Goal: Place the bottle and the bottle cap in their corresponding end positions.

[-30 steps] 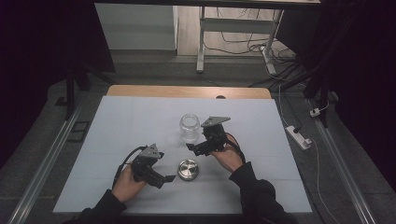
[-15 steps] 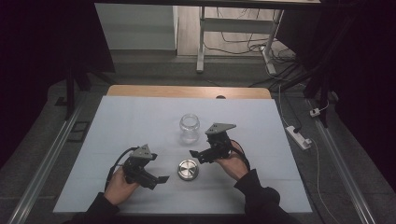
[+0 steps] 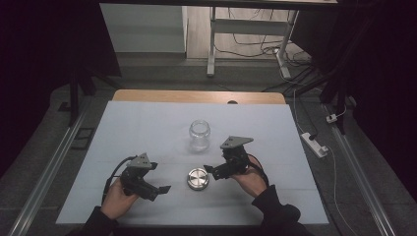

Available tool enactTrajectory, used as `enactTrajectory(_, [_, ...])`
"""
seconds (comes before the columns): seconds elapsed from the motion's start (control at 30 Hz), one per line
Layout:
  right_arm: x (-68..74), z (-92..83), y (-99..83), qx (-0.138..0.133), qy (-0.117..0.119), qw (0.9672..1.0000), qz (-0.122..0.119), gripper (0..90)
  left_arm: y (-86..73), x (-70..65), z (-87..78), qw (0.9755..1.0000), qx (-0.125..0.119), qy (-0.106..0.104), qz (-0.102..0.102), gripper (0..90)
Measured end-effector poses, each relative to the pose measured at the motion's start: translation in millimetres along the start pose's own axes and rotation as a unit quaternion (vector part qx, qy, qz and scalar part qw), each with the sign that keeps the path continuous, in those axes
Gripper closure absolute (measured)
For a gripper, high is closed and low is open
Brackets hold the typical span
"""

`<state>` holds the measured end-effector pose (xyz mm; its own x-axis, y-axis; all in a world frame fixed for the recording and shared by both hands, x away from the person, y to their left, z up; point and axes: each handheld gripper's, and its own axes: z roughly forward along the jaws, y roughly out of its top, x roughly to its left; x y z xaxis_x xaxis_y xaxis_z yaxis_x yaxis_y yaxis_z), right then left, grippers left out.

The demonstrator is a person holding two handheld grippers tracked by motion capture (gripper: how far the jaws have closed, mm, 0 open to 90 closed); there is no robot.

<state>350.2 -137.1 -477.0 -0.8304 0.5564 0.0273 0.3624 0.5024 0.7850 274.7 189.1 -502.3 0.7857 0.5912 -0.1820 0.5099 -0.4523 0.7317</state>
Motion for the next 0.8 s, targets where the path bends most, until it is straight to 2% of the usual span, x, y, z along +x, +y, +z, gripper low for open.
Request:
enactTrajectory(0.5, [2.7, -27.9, -22.7, -0.002, -0.021, 0.9998, 0.002, 0.0, -22.5, 4.5, -26.9, 0.9991, -0.017, 0.029, -0.026, 0.0])
enactTrajectory(0.8, [-4.2, -47.7, -42.5, -0.004, -0.039, 0.9988, 0.029, 0.0, -38.9, 7.1, -42.7, 0.9976, -0.027, 0.045, -0.045, 0.0])
